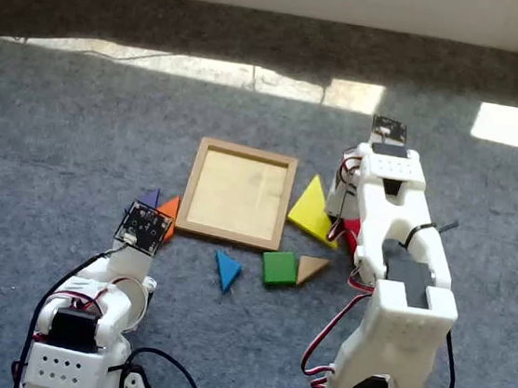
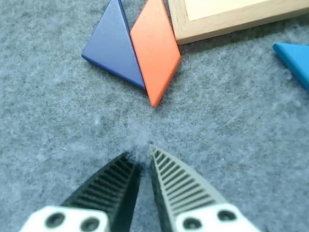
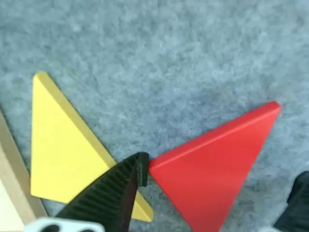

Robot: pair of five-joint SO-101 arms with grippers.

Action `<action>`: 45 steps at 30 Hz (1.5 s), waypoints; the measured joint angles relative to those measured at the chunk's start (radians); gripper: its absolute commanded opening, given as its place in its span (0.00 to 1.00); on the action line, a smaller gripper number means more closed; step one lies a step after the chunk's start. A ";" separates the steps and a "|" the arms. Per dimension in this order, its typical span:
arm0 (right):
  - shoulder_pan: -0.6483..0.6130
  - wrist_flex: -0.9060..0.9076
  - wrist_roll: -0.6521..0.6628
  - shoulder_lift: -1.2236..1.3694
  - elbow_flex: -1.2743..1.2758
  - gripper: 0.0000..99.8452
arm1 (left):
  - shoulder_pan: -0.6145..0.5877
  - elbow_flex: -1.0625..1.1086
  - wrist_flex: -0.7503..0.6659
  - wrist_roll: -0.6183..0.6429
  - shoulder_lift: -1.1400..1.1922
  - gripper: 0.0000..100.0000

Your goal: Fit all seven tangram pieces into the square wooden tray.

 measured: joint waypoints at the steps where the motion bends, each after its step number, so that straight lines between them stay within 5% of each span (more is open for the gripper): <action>1: 0.000 0.000 0.000 0.000 0.000 0.43 | 0.000 0.000 0.000 0.000 0.000 0.01; 21: 0.005 0.000 0.000 0.000 0.000 0.26 | 0.000 0.000 0.000 0.000 0.000 0.01; 42: -0.021 0.000 0.069 -0.342 0.101 0.27 | 0.000 0.000 0.000 0.000 0.000 0.01; 45: -0.026 0.012 0.069 -0.339 0.101 0.33 | 0.000 0.000 0.000 0.000 0.000 0.01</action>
